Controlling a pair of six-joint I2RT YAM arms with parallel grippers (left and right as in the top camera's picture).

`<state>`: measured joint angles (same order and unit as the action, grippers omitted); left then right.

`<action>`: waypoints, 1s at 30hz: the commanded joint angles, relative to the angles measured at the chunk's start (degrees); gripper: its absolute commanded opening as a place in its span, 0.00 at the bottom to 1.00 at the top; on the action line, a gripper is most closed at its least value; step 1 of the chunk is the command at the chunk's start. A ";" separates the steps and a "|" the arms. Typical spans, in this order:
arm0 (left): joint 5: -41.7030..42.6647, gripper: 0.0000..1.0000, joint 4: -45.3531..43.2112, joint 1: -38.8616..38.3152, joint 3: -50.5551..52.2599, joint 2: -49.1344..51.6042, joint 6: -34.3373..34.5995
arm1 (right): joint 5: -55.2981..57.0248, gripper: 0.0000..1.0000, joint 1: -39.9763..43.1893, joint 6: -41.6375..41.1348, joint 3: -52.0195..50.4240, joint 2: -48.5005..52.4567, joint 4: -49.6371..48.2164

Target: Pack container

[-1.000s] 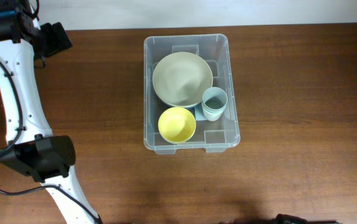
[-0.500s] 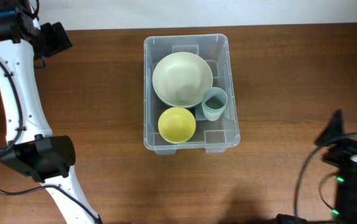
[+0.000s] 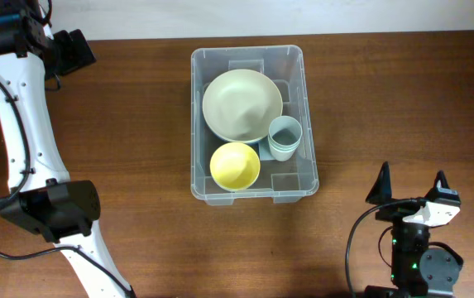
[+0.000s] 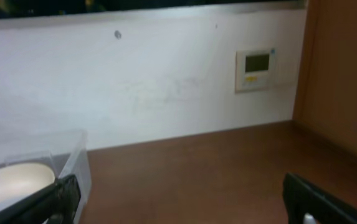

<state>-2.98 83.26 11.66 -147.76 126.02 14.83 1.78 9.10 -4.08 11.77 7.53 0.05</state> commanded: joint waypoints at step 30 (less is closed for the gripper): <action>0.37 1.00 -0.13 0.24 -0.90 -0.35 0.59 | -2.97 0.99 -0.90 0.63 -11.45 -7.34 4.33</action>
<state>-2.98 83.26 11.66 -147.76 126.02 14.83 -2.22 8.78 -3.81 0.60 0.80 4.03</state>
